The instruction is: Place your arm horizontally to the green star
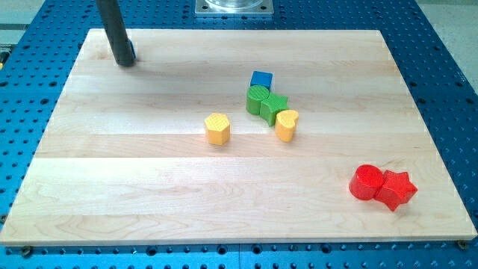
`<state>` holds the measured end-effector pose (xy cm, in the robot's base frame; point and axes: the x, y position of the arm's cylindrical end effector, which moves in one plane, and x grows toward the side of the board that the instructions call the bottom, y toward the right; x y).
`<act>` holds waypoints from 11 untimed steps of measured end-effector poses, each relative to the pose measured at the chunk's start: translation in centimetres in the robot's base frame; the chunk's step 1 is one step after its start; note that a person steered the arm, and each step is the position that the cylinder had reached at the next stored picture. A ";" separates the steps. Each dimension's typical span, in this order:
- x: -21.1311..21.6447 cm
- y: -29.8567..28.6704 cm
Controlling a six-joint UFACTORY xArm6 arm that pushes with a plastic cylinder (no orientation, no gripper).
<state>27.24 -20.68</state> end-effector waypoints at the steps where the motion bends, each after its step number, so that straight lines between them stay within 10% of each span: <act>1: -1.1 2.0; 5: -0.7 12.7; 8: 7.9 37.6; 11: 13.5 37.4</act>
